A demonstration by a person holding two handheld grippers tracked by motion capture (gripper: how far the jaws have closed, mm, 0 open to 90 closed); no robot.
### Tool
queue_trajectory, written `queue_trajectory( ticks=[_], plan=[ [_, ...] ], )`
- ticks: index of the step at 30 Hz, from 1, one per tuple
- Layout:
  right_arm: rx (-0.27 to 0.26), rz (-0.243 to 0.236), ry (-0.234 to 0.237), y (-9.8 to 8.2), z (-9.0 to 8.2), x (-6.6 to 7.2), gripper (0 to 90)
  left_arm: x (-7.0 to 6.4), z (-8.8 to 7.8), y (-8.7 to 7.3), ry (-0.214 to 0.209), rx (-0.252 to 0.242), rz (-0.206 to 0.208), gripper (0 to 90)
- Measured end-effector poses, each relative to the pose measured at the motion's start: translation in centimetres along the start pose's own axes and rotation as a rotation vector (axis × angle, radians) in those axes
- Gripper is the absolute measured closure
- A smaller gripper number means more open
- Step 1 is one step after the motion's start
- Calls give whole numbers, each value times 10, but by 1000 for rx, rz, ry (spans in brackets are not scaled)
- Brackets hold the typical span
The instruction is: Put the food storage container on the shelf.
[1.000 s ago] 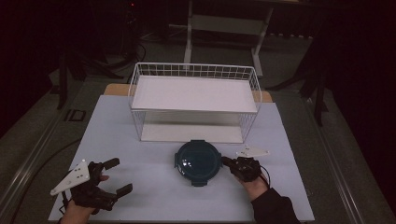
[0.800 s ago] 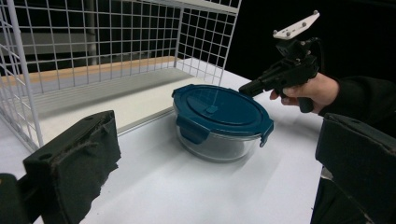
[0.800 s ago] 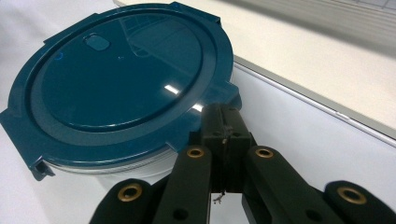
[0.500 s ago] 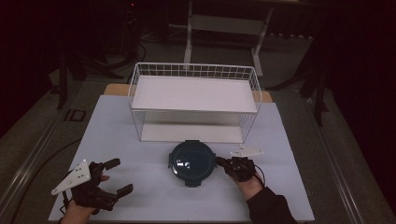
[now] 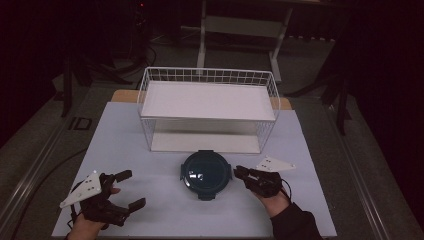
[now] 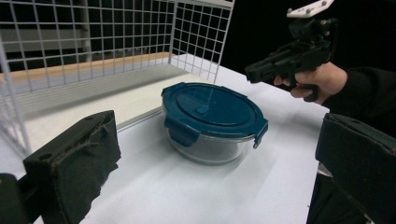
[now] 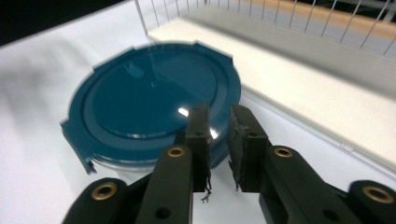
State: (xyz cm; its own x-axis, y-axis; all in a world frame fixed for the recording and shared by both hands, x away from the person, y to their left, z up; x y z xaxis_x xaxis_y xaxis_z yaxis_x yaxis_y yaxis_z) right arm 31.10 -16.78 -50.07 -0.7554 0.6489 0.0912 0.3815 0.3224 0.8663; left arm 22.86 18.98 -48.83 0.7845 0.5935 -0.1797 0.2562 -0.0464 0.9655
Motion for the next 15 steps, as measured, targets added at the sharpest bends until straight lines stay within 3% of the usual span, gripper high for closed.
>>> queue_trajectory(
  ticks=[3, 6, 9, 11, 15],
  plan=[
    [-29, 17, 12, 5, -6, 2, 605, -1, 6, 2, -11, 8, -7, 0],
    [-49, 15, 10, 8, -9, 4, 409, -5, 10, 6, -31, 13, -9, 0],
    [-72, 47, 31, 9, -12, 4, 252, -10, 14, 12, -46, 17, -6, 0],
    [-72, 35, 49, 10, -12, 5, 128, -12, 16, 16, -54, 26, 1, 0],
    [-116, 18, 62, 14, -14, 8, 108, -15, 24, 26, -69, 34, 4, 0]
  ],
)
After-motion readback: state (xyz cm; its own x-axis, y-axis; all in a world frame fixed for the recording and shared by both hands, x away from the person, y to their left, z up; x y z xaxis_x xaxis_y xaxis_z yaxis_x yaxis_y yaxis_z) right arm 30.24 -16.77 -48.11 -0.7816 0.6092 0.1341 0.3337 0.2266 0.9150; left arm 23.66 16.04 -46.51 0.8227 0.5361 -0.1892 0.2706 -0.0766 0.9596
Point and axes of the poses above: each handheld gripper's, and its own axes: z roughly forward along the jaws, y roughly out of its top, x roughly to its left, the point moved 6 cm from there along z, roughly forward along the jaws
